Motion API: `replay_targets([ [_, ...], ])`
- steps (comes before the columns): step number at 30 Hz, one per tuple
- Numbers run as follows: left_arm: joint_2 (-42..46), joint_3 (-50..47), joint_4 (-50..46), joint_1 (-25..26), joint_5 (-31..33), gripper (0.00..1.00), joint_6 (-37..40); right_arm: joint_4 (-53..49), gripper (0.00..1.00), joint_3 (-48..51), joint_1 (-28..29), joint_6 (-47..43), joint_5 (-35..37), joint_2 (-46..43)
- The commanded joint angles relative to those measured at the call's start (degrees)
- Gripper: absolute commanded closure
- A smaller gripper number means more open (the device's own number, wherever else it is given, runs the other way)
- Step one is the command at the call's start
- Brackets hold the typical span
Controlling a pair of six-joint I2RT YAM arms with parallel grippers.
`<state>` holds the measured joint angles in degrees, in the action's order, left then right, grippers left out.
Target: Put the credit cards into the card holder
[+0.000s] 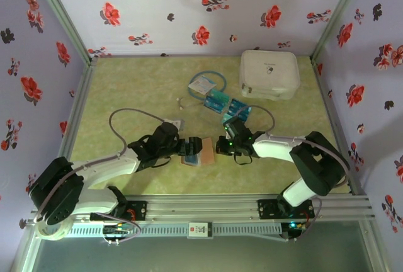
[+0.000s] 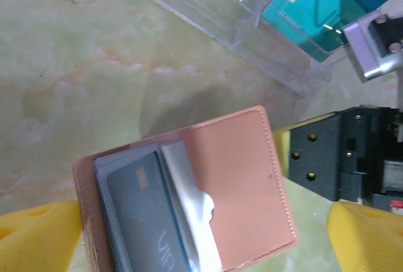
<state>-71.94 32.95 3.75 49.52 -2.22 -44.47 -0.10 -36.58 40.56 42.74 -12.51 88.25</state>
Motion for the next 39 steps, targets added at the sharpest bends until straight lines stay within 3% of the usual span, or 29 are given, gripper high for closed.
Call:
replay_targets([
  [1,-1.24,2.58,3.50,0.90,-2.34,0.00,0.46,1.27,1.00,-2.06,0.31,1.12,-0.34,1.39],
  [5,-4.93,4.38,6.71,1.71,-3.14,0.00,-0.11,0.30,0.97,-3.30,-0.43,0.61,-0.24,1.32],
  [12,-10.15,7.02,9.90,2.82,-3.40,0.00,-0.46,-3.12,0.66,-4.54,-3.25,-1.33,-0.38,-0.62],
  [14,-11.45,7.30,10.43,2.87,-3.15,0.00,-0.68,-4.82,0.62,-4.21,-4.76,-2.03,-0.07,-1.95],
  [22,-16.70,6.90,12.07,3.54,-1.52,0.00,-1.25,-9.45,0.61,-0.18,-10.89,-3.62,0.12,-10.17],
  [31,-22.05,5.46,10.94,6.03,3.46,0.00,-1.50,-11.32,0.61,1.38,-12.08,-2.67,-0.77,-16.80],
  [39,-17.58,8.41,6.58,5.38,3.93,0.00,0.27,-8.56,0.61,2.33,-11.78,-1.61,-4.41,-18.47],
])
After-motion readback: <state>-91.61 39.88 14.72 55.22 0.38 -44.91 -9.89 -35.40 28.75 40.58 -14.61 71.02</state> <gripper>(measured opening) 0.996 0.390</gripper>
